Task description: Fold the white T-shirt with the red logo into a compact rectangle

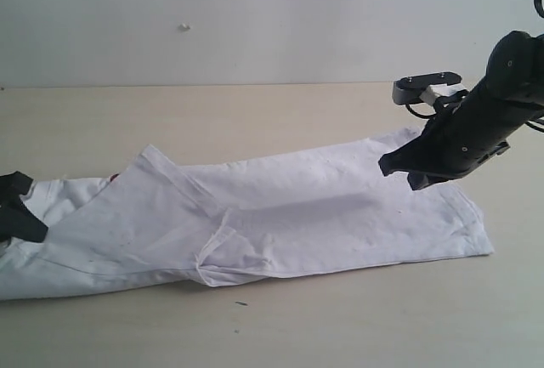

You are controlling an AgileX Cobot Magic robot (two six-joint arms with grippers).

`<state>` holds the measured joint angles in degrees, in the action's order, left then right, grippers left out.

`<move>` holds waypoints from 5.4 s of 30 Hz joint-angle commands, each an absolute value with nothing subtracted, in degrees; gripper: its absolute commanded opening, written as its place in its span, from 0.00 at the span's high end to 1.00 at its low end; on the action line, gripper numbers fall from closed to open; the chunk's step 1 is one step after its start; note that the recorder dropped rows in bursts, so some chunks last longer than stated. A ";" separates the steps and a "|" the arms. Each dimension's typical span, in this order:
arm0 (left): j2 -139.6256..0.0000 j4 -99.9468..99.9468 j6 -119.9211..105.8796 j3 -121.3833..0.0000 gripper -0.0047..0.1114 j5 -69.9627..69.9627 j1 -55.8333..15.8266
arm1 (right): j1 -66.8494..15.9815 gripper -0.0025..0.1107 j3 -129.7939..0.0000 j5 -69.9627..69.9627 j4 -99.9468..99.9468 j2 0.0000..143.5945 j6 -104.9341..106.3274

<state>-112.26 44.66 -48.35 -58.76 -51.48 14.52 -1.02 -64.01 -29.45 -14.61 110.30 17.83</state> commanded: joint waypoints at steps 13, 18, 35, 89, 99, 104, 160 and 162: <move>-103.66 43.87 -37.96 -65.32 0.96 -57.48 22.17 | -1.04 0.98 -64.39 -28.87 -16.47 110.00 18.34; -100.89 57.18 -45.08 -66.99 0.96 -66.90 20.30 | -0.91 0.98 -64.39 -28.15 -13.74 110.00 18.34; -98.63 76.41 -47.74 -68.75 0.96 -38.42 -18.87 | 1.64 0.98 -64.39 -34.61 32.26 110.00 -26.01; -111.71 15.30 -24.81 -81.45 0.70 -57.88 -25.12 | 1.64 0.41 -64.39 -54.42 -24.51 106.91 14.97; -111.71 15.87 -24.81 -81.45 0.70 -57.72 -25.12 | 1.64 0.48 -64.39 -46.20 -24.00 111.41 12.85; -111.71 15.87 -24.81 -81.45 0.70 -57.02 -25.12 | 1.64 0.48 -64.39 -42.27 -26.42 112.63 13.92; -116.68 19.79 -24.92 -81.32 0.70 -57.95 -25.12 | 1.64 0.60 -65.05 -40.03 -37.60 108.29 26.75; -116.68 19.79 -25.03 -81.32 0.70 -58.00 -25.12 | 1.64 0.60 -65.05 -42.14 -33.14 108.52 22.86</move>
<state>-116.79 19.42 -25.06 -81.54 -57.85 -25.25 1.55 -64.71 -39.95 -38.64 108.22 27.74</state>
